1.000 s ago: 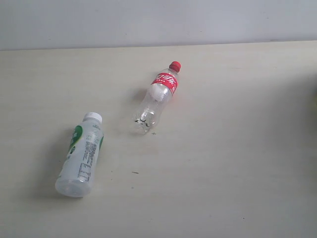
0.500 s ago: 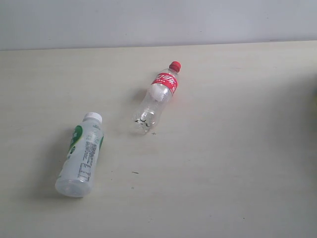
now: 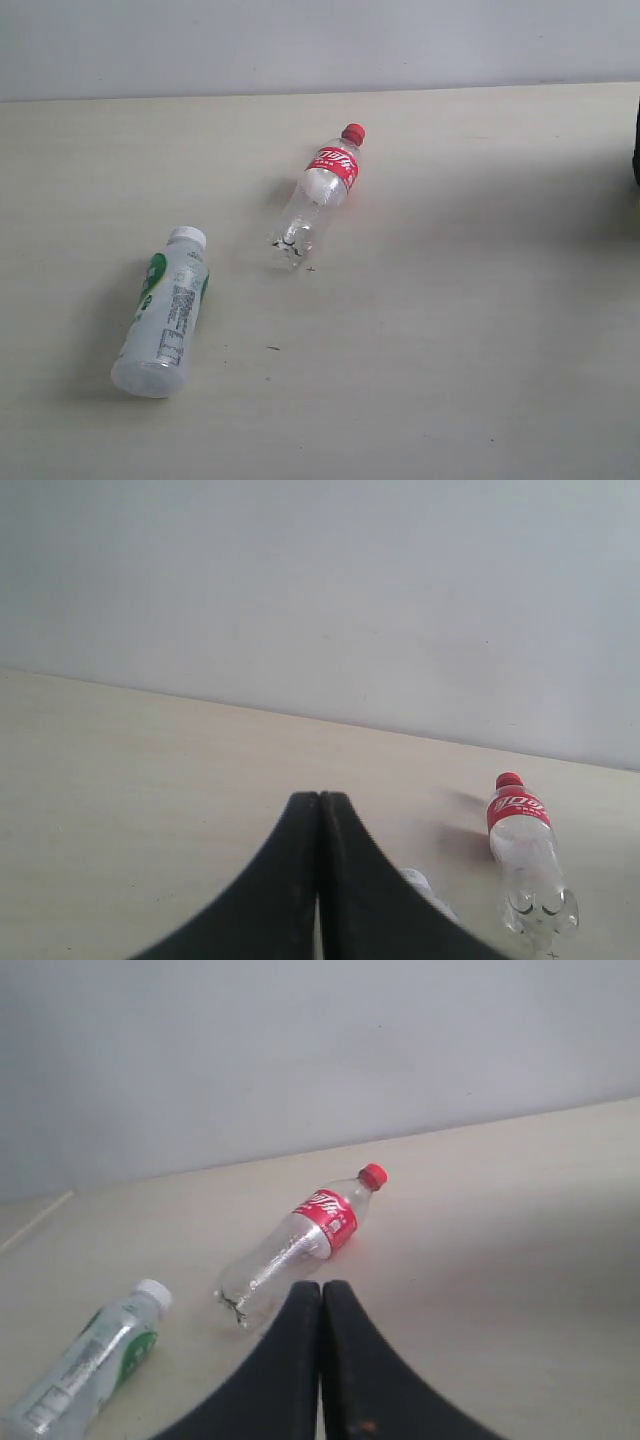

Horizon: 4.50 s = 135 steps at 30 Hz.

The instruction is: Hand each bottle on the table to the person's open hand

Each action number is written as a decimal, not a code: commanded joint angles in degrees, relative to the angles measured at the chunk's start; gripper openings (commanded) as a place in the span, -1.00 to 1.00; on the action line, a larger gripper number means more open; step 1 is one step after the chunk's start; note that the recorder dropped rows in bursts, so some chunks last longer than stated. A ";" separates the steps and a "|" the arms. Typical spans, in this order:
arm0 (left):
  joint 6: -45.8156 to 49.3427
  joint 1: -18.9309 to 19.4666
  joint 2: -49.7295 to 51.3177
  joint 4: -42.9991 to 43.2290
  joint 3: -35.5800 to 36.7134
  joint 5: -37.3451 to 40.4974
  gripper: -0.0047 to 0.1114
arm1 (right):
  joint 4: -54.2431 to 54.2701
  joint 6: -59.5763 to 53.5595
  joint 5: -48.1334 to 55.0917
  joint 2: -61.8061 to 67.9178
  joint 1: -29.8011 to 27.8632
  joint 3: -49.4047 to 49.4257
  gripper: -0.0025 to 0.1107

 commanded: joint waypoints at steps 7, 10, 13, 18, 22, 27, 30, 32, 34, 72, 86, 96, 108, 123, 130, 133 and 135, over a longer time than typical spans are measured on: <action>0.04 -0.22 -0.32 0.19 0.00 -0.26 -0.92 | 7.01 7.96 -0.10 -0.30 -0.29 0.18 -0.94; 0.04 -0.22 -0.32 0.19 0.00 -0.26 -0.92 | 7.01 7.96 -0.10 -0.30 -0.29 0.18 -0.94; 0.04 -0.22 -0.32 0.19 0.00 -0.26 -0.92 | 7.01 7.96 -0.10 -0.30 -0.29 0.18 -0.94; 0.04 -0.22 -0.32 0.19 0.00 -0.26 -0.92 | 7.01 7.84 -0.10 -0.30 -0.29 0.18 -0.94; 0.04 -0.22 -0.32 0.19 0.00 -0.26 -0.92 | 7.01 7.84 -0.10 -0.30 -0.29 0.18 -0.94; 0.04 -0.22 -0.32 0.19 0.00 -0.26 -0.92 | 7.01 7.84 -0.10 -0.30 -0.29 0.18 -0.94; 0.04 -0.22 -0.32 0.19 0.00 -0.26 -0.92 | 7.01 7.84 -0.10 -0.30 -0.29 0.18 -0.94; -0.30 -0.22 -0.32 0.19 0.00 -1.16 -0.92 | 7.01 7.84 -0.10 -0.30 -0.29 0.18 -0.94; -5.03 -0.22 -0.32 -1.82 0.00 -3.57 -0.92 | 7.01 7.84 -0.10 -0.30 -0.29 0.18 -0.94; 41.25 0.23 67.81 3.24 -65.97 14.68 -0.92 | 6.66 7.84 -0.69 -0.30 -0.29 0.18 -0.94; 31.83 -3.76 94.25 -7.02 -89.49 58.54 -0.46 | 6.66 7.84 -0.69 -0.30 -0.29 0.18 -0.94; 28.78 -18.82 106.84 -8.19 -90.06 49.12 0.52 | 6.52 7.84 -0.69 -0.30 -0.29 0.18 -0.94; 25.66 -25.08 114.71 -7.38 -95.18 42.09 0.52 | 6.52 7.84 -0.69 -0.30 -0.29 0.18 -0.94; 22.34 -26.57 123.79 -7.38 -98.77 39.24 0.52 | 6.52 7.84 -0.69 -0.30 -0.29 0.18 -0.94; 21.40 -26.57 128.04 -7.49 -101.02 39.12 0.52 | 6.52 7.84 -0.69 -0.30 -0.29 0.18 -0.94; 21.40 -26.57 129.29 -7.49 -101.02 39.00 0.52 | 6.52 7.84 -0.69 -0.30 -0.29 0.18 -0.94; 20.82 -26.57 129.77 -7.49 -101.02 38.47 0.52 | 6.52 7.84 -0.69 -0.30 -0.29 0.18 -0.94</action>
